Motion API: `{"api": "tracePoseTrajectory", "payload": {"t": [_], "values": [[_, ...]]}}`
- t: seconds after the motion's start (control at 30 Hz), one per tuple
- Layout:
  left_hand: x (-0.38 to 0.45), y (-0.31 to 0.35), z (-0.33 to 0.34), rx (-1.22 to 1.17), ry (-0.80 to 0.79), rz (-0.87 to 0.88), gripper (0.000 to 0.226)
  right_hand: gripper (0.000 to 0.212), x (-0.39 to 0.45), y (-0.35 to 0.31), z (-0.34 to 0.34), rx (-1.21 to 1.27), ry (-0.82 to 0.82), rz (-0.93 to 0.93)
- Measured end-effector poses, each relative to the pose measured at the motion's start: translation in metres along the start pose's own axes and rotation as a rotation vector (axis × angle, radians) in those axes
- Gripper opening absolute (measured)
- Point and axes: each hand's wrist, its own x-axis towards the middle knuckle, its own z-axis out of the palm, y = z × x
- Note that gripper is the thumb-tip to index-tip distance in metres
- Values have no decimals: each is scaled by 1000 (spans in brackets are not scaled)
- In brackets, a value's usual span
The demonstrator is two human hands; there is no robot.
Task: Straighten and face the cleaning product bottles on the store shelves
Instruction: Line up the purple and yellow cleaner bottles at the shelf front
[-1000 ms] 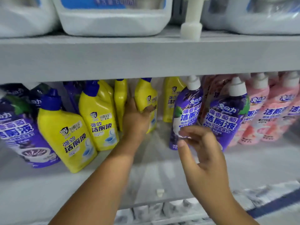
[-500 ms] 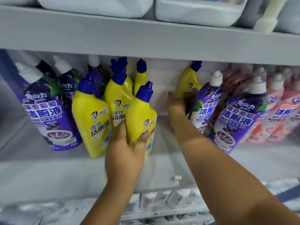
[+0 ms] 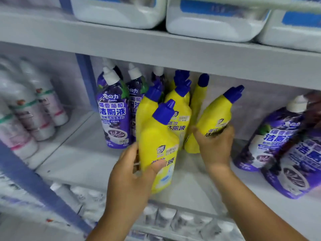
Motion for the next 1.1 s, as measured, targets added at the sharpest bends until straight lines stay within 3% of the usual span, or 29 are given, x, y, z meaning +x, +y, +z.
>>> {"api": "tracePoseTrajectory", "payload": {"t": [0.13, 0.33, 0.67, 0.83, 1.1], "values": [[12, 1, -61, 96, 198, 18, 25, 64, -52, -40, -3, 158, -185, -82], [54, -22, -110, 166, 413, 58, 24, 99, -123, -62, 38, 9, -399, -77], [101, -45, -137, 232, 478, 101, 24, 121, -154, -65, 72, -204, -374, -159], [136, -57, -140, 286, 468, 107, 39, 119, -157, -74, 85, -263, -359, -212], [182, -49, -131, 302, 369, 60, 34, 108, -166, -103, 116, -279, -514, -193]]}}
